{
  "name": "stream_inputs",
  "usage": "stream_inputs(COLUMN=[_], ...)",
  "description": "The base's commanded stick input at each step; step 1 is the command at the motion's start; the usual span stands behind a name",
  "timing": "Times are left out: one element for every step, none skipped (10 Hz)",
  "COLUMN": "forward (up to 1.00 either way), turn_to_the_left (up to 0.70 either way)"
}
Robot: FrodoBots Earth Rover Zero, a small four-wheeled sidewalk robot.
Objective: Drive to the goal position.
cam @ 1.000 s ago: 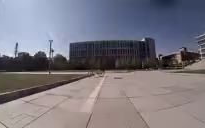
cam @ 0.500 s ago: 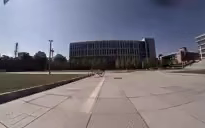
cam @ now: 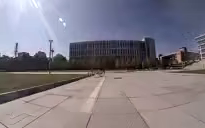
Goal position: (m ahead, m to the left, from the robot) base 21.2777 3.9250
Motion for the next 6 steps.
stream_inputs(forward=[0.06, 0.06, 0.06, 0.06, 0.06, 0.06], turn_to_the_left=[0.00, 0.00, 0.00, 0.00, 0.00, 0.00])
